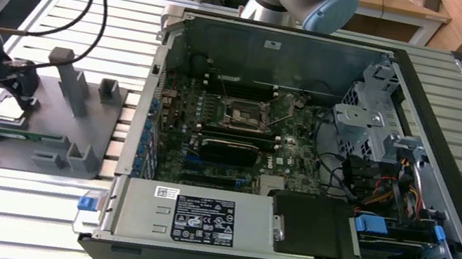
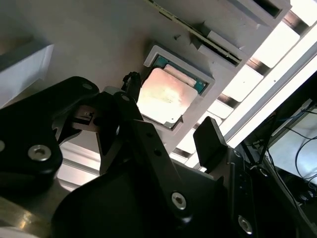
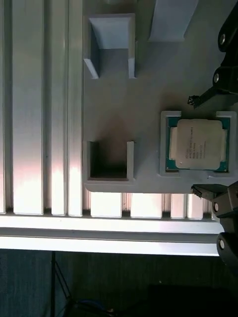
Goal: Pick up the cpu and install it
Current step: 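Pick up the cpu and move it towards the insertion slot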
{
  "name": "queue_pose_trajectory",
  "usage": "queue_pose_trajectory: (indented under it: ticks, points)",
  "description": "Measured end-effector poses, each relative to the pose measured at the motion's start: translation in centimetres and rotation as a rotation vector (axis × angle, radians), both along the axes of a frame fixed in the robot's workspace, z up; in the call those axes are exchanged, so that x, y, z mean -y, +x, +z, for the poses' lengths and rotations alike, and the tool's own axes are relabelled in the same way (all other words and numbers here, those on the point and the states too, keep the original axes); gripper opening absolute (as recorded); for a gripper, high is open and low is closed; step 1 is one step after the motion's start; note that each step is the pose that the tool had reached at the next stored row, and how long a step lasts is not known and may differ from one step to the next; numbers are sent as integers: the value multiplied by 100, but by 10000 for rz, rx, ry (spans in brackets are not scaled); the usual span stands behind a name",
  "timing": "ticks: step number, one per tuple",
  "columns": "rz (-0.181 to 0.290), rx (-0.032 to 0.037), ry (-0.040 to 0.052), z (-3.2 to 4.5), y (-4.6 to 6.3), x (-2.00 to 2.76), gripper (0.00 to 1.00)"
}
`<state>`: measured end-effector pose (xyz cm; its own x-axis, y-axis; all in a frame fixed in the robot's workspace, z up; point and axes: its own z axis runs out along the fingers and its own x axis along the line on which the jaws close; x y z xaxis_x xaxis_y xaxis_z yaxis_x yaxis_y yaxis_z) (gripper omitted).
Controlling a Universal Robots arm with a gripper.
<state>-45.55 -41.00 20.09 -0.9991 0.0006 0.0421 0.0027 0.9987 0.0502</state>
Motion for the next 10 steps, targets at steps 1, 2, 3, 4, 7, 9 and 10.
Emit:
queue_pose_trajectory:
  ticks: [1,2,3,4,7,9,10]
  points:
    - [1,2,1,-8,1,-1,69]
    - [2,1,1,-15,1,-2,69]
    - [2,1,0,-22,1,-3,69]
    - [2,1,-1,-30,1,-4,69]
    - [-7,-2,-21,-56,0,-12,69]
    - [-13,-5,-37,-70,0,-19,69]
    - [-13,-4,-37,-77,1,-20,69]
